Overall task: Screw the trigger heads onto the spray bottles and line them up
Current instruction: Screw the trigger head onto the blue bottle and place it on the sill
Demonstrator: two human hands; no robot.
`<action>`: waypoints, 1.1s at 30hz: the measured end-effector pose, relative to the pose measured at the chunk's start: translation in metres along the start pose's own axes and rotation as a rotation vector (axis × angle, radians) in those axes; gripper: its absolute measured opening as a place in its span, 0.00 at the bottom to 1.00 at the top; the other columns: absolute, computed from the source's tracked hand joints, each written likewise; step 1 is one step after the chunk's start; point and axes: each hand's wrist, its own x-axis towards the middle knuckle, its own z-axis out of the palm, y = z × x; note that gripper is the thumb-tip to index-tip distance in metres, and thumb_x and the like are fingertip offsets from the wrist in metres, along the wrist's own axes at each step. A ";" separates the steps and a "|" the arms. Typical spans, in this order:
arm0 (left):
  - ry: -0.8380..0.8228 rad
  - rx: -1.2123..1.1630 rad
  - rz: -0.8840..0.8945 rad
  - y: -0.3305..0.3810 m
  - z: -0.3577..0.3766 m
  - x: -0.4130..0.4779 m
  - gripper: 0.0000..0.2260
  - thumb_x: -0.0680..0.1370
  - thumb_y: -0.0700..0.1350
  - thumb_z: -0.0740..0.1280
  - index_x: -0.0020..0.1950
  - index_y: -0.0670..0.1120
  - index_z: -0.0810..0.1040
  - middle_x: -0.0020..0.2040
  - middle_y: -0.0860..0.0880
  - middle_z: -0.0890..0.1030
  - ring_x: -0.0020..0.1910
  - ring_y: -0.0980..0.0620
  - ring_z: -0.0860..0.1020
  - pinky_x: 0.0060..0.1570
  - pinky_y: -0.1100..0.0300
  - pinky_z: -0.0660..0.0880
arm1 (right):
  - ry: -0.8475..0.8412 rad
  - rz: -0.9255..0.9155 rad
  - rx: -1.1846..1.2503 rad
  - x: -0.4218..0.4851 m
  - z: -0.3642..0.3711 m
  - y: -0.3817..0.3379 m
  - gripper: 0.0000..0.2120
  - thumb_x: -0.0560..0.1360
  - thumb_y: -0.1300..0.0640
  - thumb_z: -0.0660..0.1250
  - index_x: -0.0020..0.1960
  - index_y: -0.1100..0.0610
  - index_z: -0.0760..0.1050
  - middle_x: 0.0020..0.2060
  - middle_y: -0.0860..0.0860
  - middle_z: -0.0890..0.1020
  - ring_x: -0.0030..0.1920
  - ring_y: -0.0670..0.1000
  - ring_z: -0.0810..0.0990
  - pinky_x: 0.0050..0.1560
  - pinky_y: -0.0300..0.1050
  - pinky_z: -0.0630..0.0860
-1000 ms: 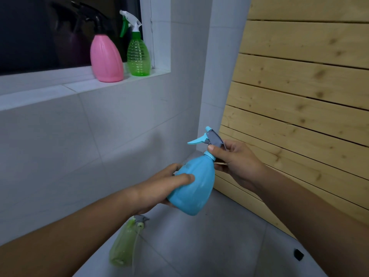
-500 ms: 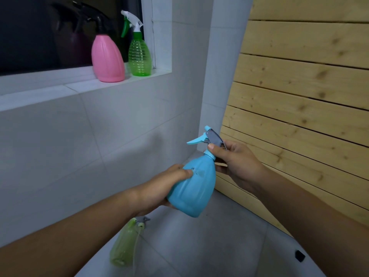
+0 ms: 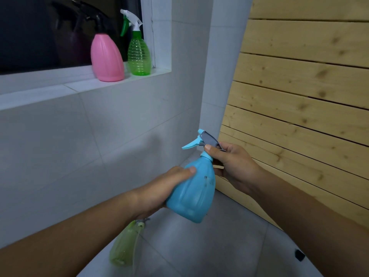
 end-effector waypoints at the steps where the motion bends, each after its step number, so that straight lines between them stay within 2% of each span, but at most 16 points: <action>1: 0.003 -0.041 -0.009 -0.001 -0.001 0.002 0.30 0.71 0.62 0.68 0.68 0.49 0.78 0.62 0.42 0.84 0.63 0.38 0.81 0.67 0.38 0.75 | 0.001 0.002 0.008 0.000 0.000 0.000 0.09 0.78 0.56 0.68 0.56 0.57 0.81 0.45 0.54 0.84 0.42 0.48 0.85 0.45 0.44 0.80; 3: -0.001 -0.040 0.007 0.001 -0.003 0.002 0.28 0.71 0.60 0.68 0.68 0.49 0.78 0.62 0.42 0.85 0.64 0.38 0.81 0.68 0.37 0.74 | -0.001 0.003 0.012 0.000 0.000 -0.001 0.09 0.78 0.56 0.67 0.56 0.57 0.81 0.45 0.54 0.84 0.43 0.48 0.85 0.45 0.44 0.81; 5: 0.014 0.052 0.062 0.004 -0.002 0.002 0.26 0.71 0.58 0.71 0.67 0.50 0.78 0.59 0.45 0.86 0.58 0.44 0.85 0.61 0.45 0.81 | 0.001 0.001 0.003 -0.001 0.001 -0.001 0.09 0.78 0.56 0.67 0.56 0.57 0.80 0.45 0.54 0.83 0.43 0.48 0.85 0.46 0.45 0.81; 7: 0.013 0.075 0.069 0.005 0.000 0.002 0.28 0.70 0.60 0.74 0.67 0.50 0.78 0.57 0.48 0.87 0.54 0.48 0.86 0.54 0.51 0.83 | 0.003 -0.003 0.003 -0.002 0.001 -0.001 0.09 0.78 0.56 0.67 0.56 0.57 0.81 0.45 0.53 0.83 0.43 0.48 0.85 0.47 0.45 0.81; 11: -0.036 -0.094 -0.013 -0.002 -0.002 0.002 0.27 0.71 0.60 0.70 0.67 0.49 0.79 0.61 0.44 0.86 0.61 0.43 0.84 0.59 0.47 0.79 | -0.006 -0.009 0.007 -0.003 0.001 -0.003 0.10 0.78 0.56 0.67 0.57 0.58 0.80 0.45 0.53 0.83 0.42 0.48 0.85 0.45 0.44 0.81; 12: -0.037 -0.128 -0.038 -0.003 -0.003 0.002 0.28 0.70 0.59 0.70 0.66 0.48 0.79 0.60 0.45 0.86 0.60 0.43 0.84 0.58 0.47 0.79 | -0.009 -0.008 -0.002 -0.004 0.002 -0.003 0.11 0.78 0.56 0.67 0.58 0.58 0.80 0.45 0.53 0.83 0.43 0.48 0.85 0.45 0.43 0.81; 15: 0.036 0.009 -0.003 -0.001 -0.003 0.002 0.29 0.66 0.61 0.74 0.62 0.47 0.77 0.53 0.49 0.87 0.50 0.49 0.86 0.52 0.50 0.81 | -0.005 -0.012 -0.023 -0.005 0.003 -0.002 0.10 0.78 0.56 0.67 0.58 0.58 0.80 0.44 0.53 0.83 0.41 0.46 0.84 0.43 0.41 0.80; 18: 0.110 0.142 0.037 0.003 -0.001 0.000 0.35 0.60 0.66 0.77 0.62 0.51 0.76 0.55 0.49 0.86 0.50 0.51 0.87 0.50 0.54 0.84 | -0.005 -0.016 -0.011 -0.005 0.003 -0.003 0.09 0.78 0.57 0.67 0.57 0.57 0.80 0.45 0.53 0.83 0.41 0.46 0.84 0.42 0.41 0.80; 20: 0.053 0.094 0.047 0.003 0.001 0.001 0.33 0.65 0.65 0.74 0.65 0.51 0.77 0.57 0.47 0.86 0.53 0.50 0.86 0.54 0.53 0.83 | -0.014 -0.022 0.007 -0.005 0.003 -0.004 0.09 0.78 0.57 0.66 0.57 0.58 0.80 0.45 0.54 0.83 0.41 0.47 0.84 0.42 0.41 0.80; 22: -0.027 -0.036 0.016 0.001 0.001 0.002 0.27 0.72 0.62 0.70 0.67 0.50 0.79 0.60 0.44 0.86 0.59 0.46 0.84 0.63 0.46 0.78 | -0.022 -0.030 0.020 -0.005 0.003 -0.005 0.10 0.78 0.58 0.66 0.58 0.58 0.80 0.45 0.55 0.82 0.40 0.47 0.84 0.41 0.40 0.80; 24: -0.026 -0.047 -0.009 -0.002 -0.001 0.003 0.27 0.71 0.60 0.70 0.66 0.49 0.79 0.62 0.44 0.85 0.62 0.42 0.83 0.68 0.40 0.75 | -0.031 -0.029 0.021 -0.005 0.003 -0.005 0.10 0.78 0.58 0.66 0.58 0.58 0.80 0.45 0.55 0.82 0.40 0.46 0.84 0.40 0.39 0.80; 26: 0.073 0.086 0.028 -0.001 0.000 0.003 0.27 0.68 0.61 0.73 0.63 0.49 0.79 0.58 0.45 0.86 0.57 0.44 0.85 0.63 0.42 0.79 | -0.034 -0.021 0.018 -0.005 0.003 -0.002 0.09 0.78 0.58 0.66 0.57 0.57 0.80 0.45 0.54 0.82 0.41 0.47 0.84 0.42 0.41 0.80; 29: 0.186 0.156 0.070 0.002 0.002 0.004 0.35 0.59 0.66 0.76 0.60 0.50 0.78 0.54 0.47 0.86 0.50 0.49 0.87 0.52 0.49 0.83 | -0.038 -0.003 0.055 -0.003 0.002 -0.001 0.09 0.79 0.58 0.66 0.57 0.58 0.80 0.46 0.56 0.82 0.43 0.49 0.83 0.51 0.47 0.82; 31: 0.097 0.082 0.069 0.001 0.001 0.003 0.35 0.62 0.67 0.74 0.64 0.51 0.77 0.56 0.48 0.86 0.52 0.49 0.86 0.54 0.50 0.82 | -0.045 0.000 0.086 -0.002 0.001 -0.002 0.11 0.79 0.58 0.66 0.59 0.60 0.79 0.47 0.57 0.82 0.44 0.50 0.82 0.54 0.48 0.80; 33: -0.046 -0.028 0.056 -0.001 0.001 0.003 0.31 0.68 0.64 0.72 0.68 0.51 0.77 0.58 0.47 0.86 0.56 0.47 0.85 0.58 0.48 0.80 | -0.064 -0.007 0.102 -0.001 0.001 -0.004 0.12 0.79 0.59 0.66 0.60 0.60 0.79 0.47 0.56 0.82 0.43 0.49 0.83 0.51 0.46 0.81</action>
